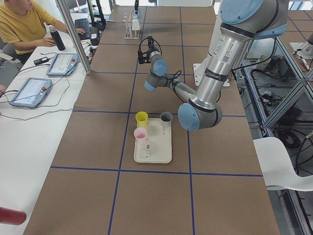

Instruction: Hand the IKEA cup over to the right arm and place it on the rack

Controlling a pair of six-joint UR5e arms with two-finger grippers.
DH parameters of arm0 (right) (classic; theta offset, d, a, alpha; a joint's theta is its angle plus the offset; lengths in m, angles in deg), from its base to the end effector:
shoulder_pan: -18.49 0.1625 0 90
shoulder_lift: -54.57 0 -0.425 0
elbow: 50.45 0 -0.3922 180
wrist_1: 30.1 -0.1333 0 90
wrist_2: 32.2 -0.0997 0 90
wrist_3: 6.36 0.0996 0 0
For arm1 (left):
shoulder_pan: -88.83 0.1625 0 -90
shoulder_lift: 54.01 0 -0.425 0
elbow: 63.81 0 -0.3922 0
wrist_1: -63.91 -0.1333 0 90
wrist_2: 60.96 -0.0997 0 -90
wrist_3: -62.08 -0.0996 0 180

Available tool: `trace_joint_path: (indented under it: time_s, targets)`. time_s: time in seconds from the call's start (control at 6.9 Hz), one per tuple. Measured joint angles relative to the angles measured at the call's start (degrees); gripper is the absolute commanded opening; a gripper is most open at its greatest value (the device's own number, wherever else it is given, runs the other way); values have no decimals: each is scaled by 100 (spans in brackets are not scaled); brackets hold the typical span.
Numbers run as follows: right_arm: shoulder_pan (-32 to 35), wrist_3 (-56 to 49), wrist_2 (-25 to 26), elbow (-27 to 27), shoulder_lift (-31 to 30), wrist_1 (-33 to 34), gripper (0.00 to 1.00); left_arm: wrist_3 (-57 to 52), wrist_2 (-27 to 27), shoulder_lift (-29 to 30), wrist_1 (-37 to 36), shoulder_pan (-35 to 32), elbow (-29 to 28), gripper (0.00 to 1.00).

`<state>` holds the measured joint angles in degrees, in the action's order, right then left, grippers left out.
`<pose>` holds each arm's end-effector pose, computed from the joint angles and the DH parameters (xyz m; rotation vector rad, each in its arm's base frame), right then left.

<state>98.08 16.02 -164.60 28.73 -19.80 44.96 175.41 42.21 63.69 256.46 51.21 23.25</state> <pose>-0.0477 -0.6257 0.5744 0.1086 -0.7952 0.0701 0.3843 -0.4358 0.2365 0.1501 2.2176 -0.3365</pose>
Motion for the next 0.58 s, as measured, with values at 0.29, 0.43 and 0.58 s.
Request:
trace_joint_path:
  time_s: [0.29,0.43,0.58]
  targets:
    - [-10,9,-7,13,-6,-6,99,-108,30,0,-41,-85,-1,89]
    - [-10,91,-24,84,-6,-8,99,-411,60,-62,-125,-206,-12,89]
    - [-21,335,-42,236,-6,-11,99,-980,213,-187,-367,-403,-26,89]
